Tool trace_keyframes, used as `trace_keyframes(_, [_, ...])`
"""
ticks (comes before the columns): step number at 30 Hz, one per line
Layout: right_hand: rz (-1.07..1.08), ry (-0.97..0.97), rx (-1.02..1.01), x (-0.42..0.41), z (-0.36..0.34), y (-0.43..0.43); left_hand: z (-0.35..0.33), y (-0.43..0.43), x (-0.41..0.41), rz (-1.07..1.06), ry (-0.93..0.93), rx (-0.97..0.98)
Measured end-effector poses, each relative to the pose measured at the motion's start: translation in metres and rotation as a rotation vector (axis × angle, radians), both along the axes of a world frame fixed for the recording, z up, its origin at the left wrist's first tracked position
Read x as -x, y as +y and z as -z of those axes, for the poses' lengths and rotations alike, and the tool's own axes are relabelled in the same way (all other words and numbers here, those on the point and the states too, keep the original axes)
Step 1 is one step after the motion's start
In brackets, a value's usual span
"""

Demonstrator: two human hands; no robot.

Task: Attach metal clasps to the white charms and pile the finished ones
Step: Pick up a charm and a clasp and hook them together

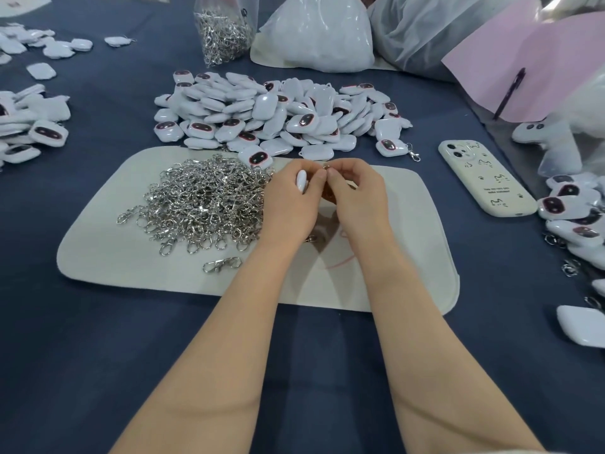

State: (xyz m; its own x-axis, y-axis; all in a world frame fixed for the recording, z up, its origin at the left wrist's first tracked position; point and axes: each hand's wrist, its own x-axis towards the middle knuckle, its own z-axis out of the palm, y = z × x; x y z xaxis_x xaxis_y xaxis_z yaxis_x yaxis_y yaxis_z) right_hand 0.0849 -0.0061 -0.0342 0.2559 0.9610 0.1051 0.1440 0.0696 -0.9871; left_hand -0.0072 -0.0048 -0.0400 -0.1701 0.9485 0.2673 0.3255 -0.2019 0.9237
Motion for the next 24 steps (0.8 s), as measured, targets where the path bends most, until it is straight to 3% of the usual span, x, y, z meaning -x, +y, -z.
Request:
trace_keyframes(6, [0.02,-0.047,-0.003,-0.0005,0.0006,-0.0006,0.0016,0.0018,0.0008,0.007,0.04,0.008])
trace_keyframes(10, [-0.028,-0.145,-0.011,0.0045,0.0011,-0.0011,0.0007,0.0013,0.0038,-0.045,-0.028,0.045])
trace_keyframes(17, [-0.058,-0.352,-0.065,0.0039,0.0038,-0.0009,-0.0004,-0.0003,0.0007,-0.078,0.025,0.032])
trace_keyframes(24, [-0.014,-0.28,-0.109,0.0046,0.0083,-0.0024,-0.0024,-0.0016,-0.001,-0.096,-0.037,0.052])
